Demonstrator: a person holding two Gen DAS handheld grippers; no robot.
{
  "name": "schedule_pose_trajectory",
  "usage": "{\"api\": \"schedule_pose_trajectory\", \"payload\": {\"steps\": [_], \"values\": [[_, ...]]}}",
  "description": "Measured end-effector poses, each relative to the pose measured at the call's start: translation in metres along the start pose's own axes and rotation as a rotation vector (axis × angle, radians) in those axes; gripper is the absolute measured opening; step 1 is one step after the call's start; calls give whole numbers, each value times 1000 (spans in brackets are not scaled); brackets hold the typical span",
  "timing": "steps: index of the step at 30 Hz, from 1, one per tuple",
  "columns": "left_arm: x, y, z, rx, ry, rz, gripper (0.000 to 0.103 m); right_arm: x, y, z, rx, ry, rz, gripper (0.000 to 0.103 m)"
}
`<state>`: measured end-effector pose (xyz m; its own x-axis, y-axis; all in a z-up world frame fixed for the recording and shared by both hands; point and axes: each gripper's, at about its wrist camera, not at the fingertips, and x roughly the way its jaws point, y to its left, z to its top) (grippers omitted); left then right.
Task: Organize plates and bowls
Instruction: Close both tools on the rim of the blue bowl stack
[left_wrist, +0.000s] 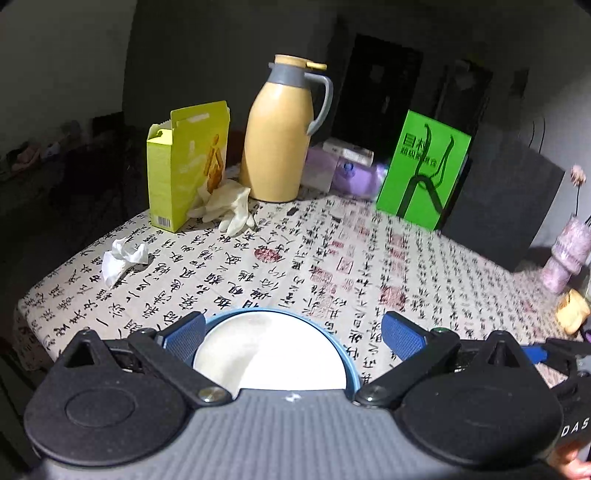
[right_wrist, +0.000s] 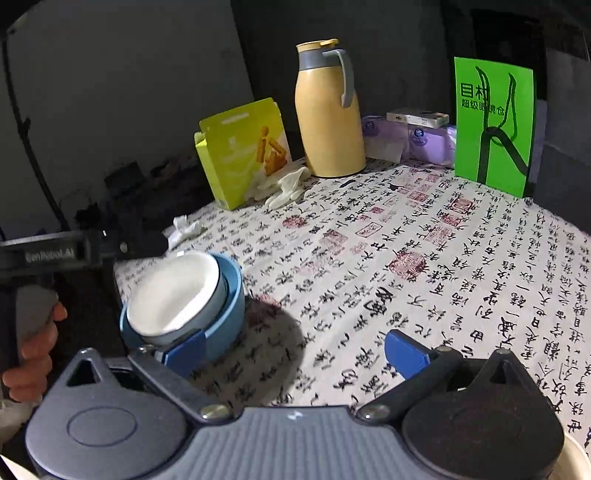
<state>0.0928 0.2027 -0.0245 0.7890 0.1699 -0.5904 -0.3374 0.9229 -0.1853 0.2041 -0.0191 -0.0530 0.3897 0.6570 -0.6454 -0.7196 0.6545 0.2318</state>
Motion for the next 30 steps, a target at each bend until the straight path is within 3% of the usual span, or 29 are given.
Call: {"api": "schedule_pose_trajectory", "payload": {"steps": [4,9,14,17,22,30], "values": [[9,9,-9,32,-19,-11,103,6,0,3,-25,-10,8,103],[22,33,-29,-18,-1,-124,103,20,-2,-3,-5,-19,-20,103],[6,54,-23,-105,29,-201,103,17,13,6,77,29,-56,103],[-8,63,-18,-98,-15,-176,103,6,36,14,21,22,-82,103],[-6,81,-14,-146,57,-206,103,5,62,17,39,15,-94,103],[-16,98,-19,-134,61,-226,103,24,93,21,66,43,-112,103]]}}
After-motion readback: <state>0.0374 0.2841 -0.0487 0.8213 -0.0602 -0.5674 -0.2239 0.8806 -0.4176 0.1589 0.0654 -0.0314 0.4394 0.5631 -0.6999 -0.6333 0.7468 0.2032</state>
